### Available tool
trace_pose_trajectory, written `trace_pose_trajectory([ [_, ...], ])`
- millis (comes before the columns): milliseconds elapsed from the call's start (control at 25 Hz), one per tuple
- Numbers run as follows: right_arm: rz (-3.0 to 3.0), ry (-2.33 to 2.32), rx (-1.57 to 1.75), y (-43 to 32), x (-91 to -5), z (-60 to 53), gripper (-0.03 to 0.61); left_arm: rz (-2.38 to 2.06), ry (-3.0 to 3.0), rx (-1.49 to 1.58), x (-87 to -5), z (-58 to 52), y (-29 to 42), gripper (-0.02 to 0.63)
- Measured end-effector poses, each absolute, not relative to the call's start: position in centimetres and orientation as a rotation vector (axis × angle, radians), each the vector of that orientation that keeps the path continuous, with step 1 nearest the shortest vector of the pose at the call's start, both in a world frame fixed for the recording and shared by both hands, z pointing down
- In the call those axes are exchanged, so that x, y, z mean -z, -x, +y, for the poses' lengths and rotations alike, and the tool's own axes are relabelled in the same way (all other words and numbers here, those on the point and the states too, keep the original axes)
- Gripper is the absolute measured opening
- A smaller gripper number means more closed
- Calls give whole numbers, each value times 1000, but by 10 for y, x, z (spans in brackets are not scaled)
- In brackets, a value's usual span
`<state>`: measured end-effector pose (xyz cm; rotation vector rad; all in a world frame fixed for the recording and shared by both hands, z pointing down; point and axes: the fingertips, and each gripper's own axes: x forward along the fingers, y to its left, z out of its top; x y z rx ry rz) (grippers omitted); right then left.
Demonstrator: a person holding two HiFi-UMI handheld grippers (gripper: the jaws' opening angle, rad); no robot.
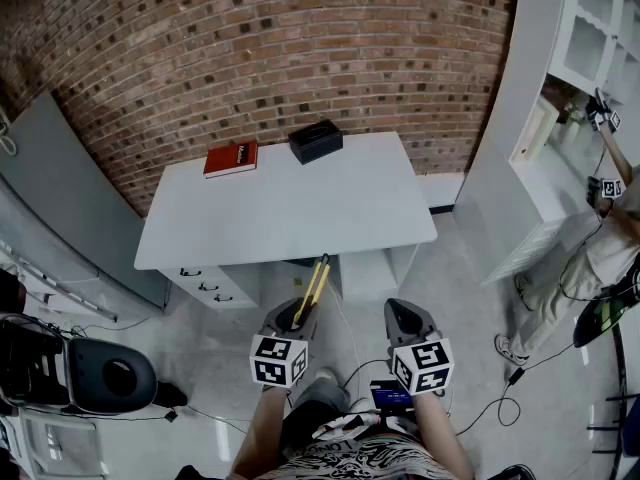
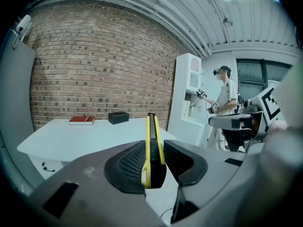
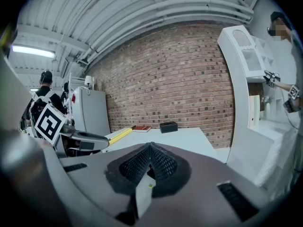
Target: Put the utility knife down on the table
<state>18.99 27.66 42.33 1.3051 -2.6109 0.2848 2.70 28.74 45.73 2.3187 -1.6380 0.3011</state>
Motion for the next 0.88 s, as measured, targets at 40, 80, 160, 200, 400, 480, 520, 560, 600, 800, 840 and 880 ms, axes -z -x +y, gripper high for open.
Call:
trace_pose_trajectory([
  [40,-2610,-1307,-283,-188,-424,280,0,-1632,-2323,-308,-459,292,-26,124],
  [80,-2609,-1308,-281,-187,-425,283,0,-1628,-2327,-313,-460,296,-26,124],
  [160,-2613,-1303,-277,-183,-426,289,0,-1629,-2327,-316,-460,303,-23,124],
  [200,-2617,-1297,-274,-181,-425,290,0,-1635,-2323,-314,-460,305,-21,124],
  [400,-2641,-1272,-256,-173,-422,296,0,-1682,-2301,-297,-455,313,-9,124],
  [480,-2659,-1279,-256,-173,-419,296,0,-1693,-2296,-295,-454,315,-6,124],
  [520,-2667,-1282,-261,-173,-418,295,0,-1695,-2295,-297,-454,315,-5,124],
  [560,-2673,-1280,-269,-172,-419,293,0,-1697,-2292,-300,-454,314,-4,124],
  [600,-2676,-1272,-276,-171,-420,292,0,-1701,-2288,-302,-455,312,-2,124],
  [800,-2658,-1258,-286,-170,-426,275,0,-1720,-2266,-302,-455,293,5,124],
  [840,-2653,-1259,-290,-170,-428,268,0,-1721,-2263,-301,-455,287,6,124],
  [880,-2649,-1259,-295,-170,-429,260,0,-1720,-2261,-298,-456,280,7,124],
])
